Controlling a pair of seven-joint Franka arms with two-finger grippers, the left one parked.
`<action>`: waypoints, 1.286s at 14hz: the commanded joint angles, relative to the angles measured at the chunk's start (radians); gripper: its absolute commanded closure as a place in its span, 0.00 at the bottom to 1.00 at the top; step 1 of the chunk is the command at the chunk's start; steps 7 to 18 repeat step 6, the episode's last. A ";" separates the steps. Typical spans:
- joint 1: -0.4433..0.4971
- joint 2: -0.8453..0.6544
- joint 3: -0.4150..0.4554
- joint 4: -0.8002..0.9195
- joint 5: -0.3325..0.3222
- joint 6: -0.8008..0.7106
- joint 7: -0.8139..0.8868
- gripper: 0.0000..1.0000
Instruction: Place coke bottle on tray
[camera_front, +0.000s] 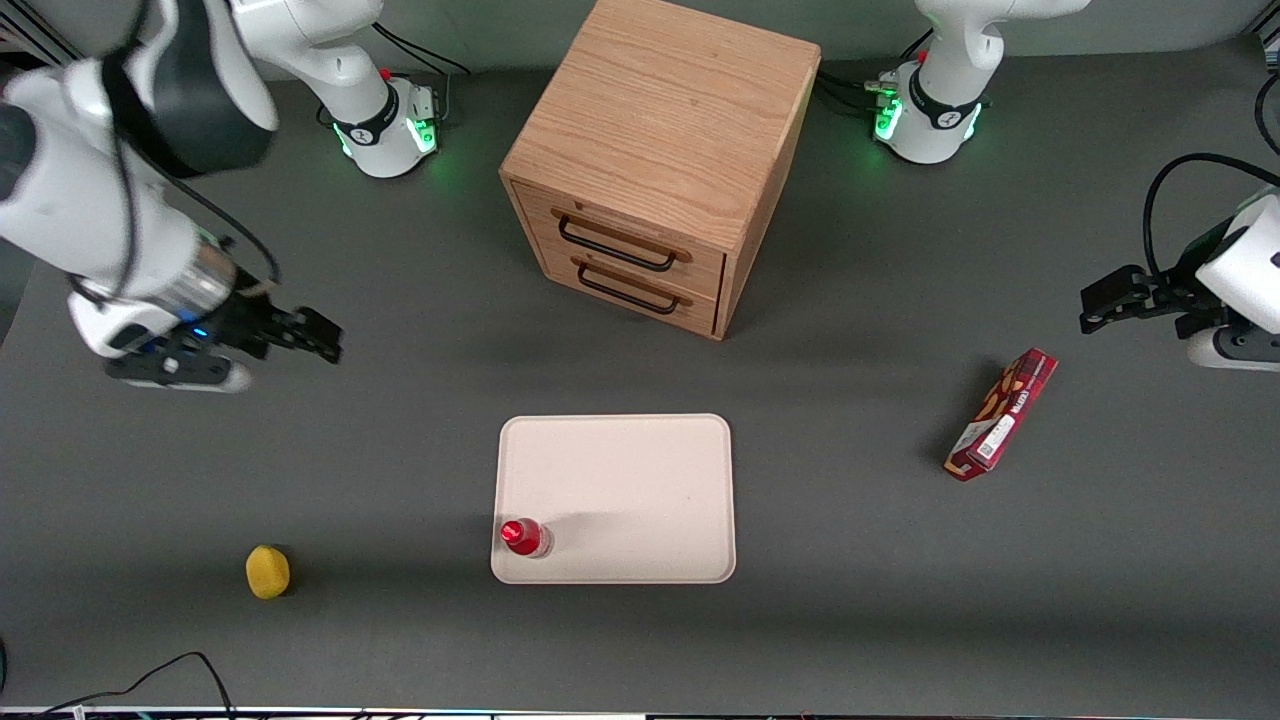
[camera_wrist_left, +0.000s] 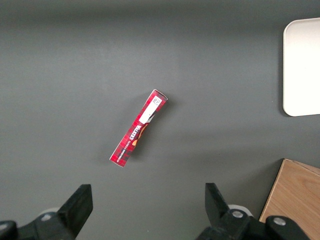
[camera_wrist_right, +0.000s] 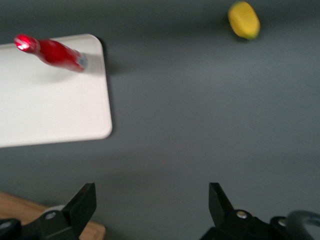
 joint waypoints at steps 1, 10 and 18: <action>-0.061 -0.059 0.017 -0.037 0.021 -0.029 -0.034 0.00; -0.092 -0.059 0.020 0.008 -0.008 -0.032 -0.032 0.00; -0.092 -0.059 0.020 0.008 -0.008 -0.032 -0.032 0.00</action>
